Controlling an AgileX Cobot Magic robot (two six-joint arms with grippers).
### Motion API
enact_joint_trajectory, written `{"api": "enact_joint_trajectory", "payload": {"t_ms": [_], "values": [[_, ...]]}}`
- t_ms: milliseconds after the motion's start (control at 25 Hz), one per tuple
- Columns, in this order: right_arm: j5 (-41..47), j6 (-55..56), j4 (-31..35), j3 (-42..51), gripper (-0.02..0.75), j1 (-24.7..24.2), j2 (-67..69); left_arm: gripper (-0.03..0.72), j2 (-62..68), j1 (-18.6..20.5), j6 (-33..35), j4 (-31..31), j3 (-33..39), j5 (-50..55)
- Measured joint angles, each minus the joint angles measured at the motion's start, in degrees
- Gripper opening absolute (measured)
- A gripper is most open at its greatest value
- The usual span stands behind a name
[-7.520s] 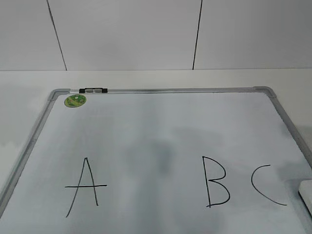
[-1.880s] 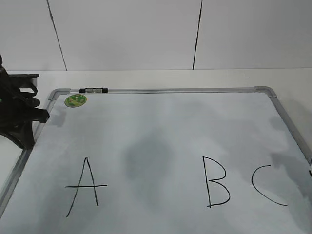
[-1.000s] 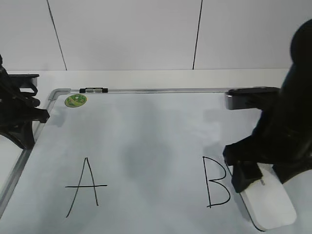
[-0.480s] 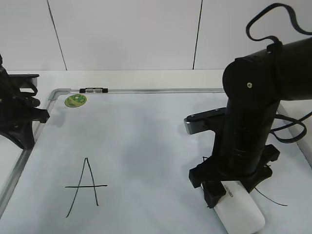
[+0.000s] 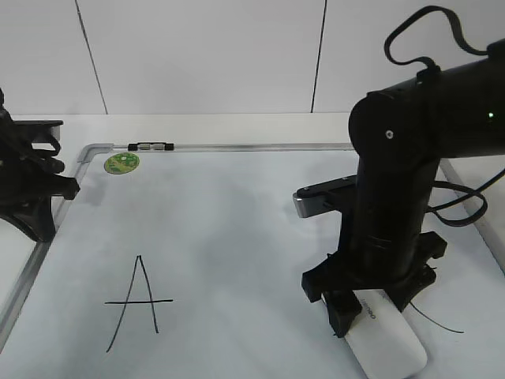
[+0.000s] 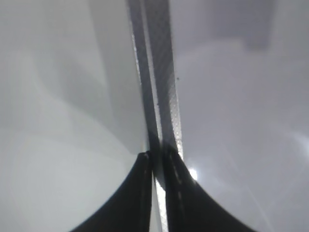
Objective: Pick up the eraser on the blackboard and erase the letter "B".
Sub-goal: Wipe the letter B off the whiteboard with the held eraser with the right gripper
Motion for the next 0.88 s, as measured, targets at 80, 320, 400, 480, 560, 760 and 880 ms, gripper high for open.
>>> {"api": "enact_joint_trajectory", "payload": {"t_ms": [80,320,400,480,560,760,880], "values": [[1.4,0.0,-0.4,-1.1,0.573,0.0,0.9,0.025,0.0,0.0,0.0,0.1,0.0,0.0],[5.4,0.0,-1.7,-5.6,0.572,0.0,4.4,0.025,0.0,0.0,0.0,0.1,0.0,0.0],[5.3,0.0,-2.8,-7.8,0.572,0.0,5.7,0.025,0.0,0.0,0.0,0.1,0.0,0.0],[5.3,0.1,-3.5,-9.8,0.571,0.0,6.9,0.025,0.0,0.0,0.0,0.1,0.0,0.1],[5.3,0.1,-3.9,-11.9,0.571,-0.2,8.0,0.025,0.0,0.0,0.0,0.1,-0.1,0.2],[5.0,0.1,-3.2,-16.0,0.571,-3.2,10.3,0.025,0.0,0.0,0.0,0.1,-0.2,0.3],[4.7,0.3,-2.5,-18.6,0.570,-6.4,11.5,0.025,0.0,0.0,0.0,0.0,-0.2,0.3]]}}
